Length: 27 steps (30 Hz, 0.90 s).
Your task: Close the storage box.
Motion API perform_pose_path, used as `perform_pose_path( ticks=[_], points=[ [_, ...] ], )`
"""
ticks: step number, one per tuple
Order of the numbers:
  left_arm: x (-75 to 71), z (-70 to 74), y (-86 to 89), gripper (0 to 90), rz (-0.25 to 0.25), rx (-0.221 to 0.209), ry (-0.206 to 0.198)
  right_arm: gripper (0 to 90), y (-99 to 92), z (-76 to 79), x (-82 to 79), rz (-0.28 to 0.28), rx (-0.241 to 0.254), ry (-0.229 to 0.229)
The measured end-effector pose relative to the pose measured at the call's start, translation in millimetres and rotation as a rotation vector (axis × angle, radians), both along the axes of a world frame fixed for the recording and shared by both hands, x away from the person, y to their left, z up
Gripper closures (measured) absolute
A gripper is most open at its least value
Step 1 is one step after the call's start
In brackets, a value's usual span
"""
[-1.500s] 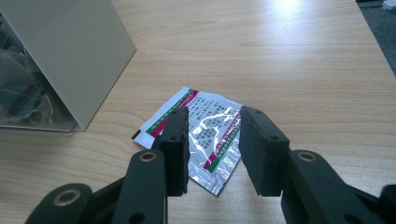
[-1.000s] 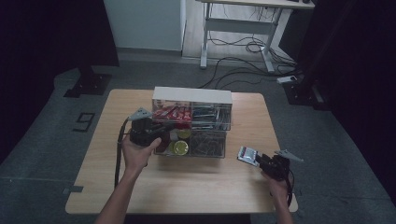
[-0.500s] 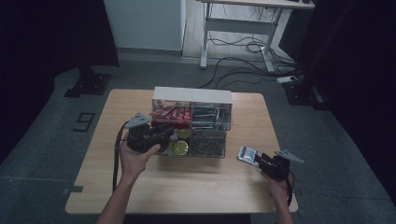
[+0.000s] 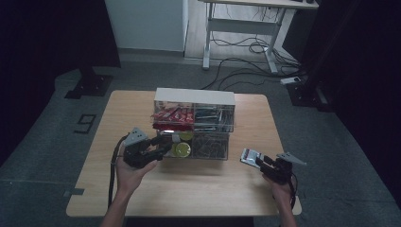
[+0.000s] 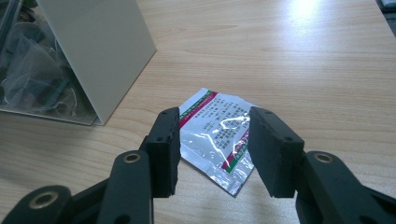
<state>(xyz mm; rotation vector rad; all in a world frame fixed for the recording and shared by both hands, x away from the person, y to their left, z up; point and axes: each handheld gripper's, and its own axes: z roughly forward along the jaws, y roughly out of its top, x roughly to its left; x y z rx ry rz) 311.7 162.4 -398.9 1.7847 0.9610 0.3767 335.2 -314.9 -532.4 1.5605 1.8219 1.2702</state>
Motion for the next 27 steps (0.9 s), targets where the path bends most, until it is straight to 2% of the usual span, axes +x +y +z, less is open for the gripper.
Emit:
perform_pose_path(
  ticks=[1, 2, 6, 18, 21, 24, 27],
  points=[
    [0.0, 0.0, 0.0, 50.8, 0.000, 0.000, 0.000, 53.4, 0.4, 0.0, -0.2, 0.002, 0.000, -0.001],
    [-0.6, -6.7, 1.2, 50.2, 0.004, 0.007, 0.006, 53.3, 0.7, 0.0, -0.4, 0.006, -0.002, -0.002],
    [-0.4, -18.0, 3.7, 48.8, 0.007, 0.010, 0.019, 52.9, 1.7, -0.1, -1.1, 0.014, -0.006, 0.000],
    [5.2, -66.9, 16.7, 45.5, 0.033, 0.053, 0.096, 52.1, 3.5, -0.4, -4.8, 0.057, -0.020, -0.024],
    [7.1, -78.2, 20.6, 45.1, 0.043, 0.051, 0.119, 51.6, 4.9, 0.3, -6.3, 0.073, -0.024, -0.032],
    [8.1, -85.4, 22.1, 45.1, 0.045, 0.057, 0.132, 50.4, 5.5, -0.1, -7.9, 0.087, -0.032, -0.035],
    [8.2, -91.9, 24.8, 44.8, 0.058, 0.080, 0.140, 48.5, 5.3, -1.5, -9.6, 0.098, -0.039, -0.032]
  ],
)
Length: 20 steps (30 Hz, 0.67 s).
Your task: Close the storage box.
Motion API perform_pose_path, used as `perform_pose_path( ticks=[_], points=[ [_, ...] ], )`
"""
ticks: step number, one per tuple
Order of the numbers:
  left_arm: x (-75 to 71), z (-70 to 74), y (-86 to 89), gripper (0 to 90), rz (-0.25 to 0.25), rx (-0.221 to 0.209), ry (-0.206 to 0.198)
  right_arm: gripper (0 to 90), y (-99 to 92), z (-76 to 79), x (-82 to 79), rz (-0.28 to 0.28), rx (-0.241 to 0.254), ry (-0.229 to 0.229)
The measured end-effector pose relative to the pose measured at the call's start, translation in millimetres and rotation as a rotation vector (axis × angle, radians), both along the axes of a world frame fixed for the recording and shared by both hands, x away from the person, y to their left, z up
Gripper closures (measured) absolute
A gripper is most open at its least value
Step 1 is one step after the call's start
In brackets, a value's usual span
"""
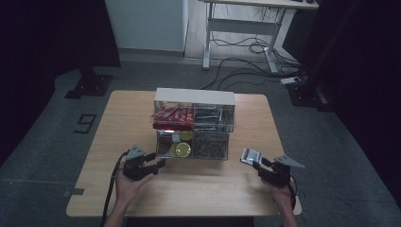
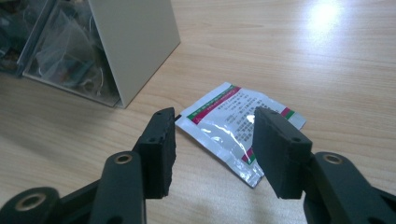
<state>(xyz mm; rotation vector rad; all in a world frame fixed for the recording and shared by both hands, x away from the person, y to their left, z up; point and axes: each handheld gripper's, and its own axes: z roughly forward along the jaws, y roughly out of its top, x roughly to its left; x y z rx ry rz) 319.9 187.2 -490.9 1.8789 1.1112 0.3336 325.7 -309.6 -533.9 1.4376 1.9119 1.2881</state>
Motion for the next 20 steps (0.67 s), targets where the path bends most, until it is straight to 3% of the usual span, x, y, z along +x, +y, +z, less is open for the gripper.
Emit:
perform_pose_path(
  ticks=[8, 20],
  points=[
    [1.3, -16.9, 5.1, 44.3, 0.013, 0.017, 0.035, 44.2, -0.4, -2.6, -3.6, 0.017, -0.014, -0.002],
    [0.3, -22.5, 2.6, 42.7, 0.016, 0.030, 0.029, 41.3, 3.2, -2.0, -4.1, 0.036, -0.023, -0.012]
  ],
)
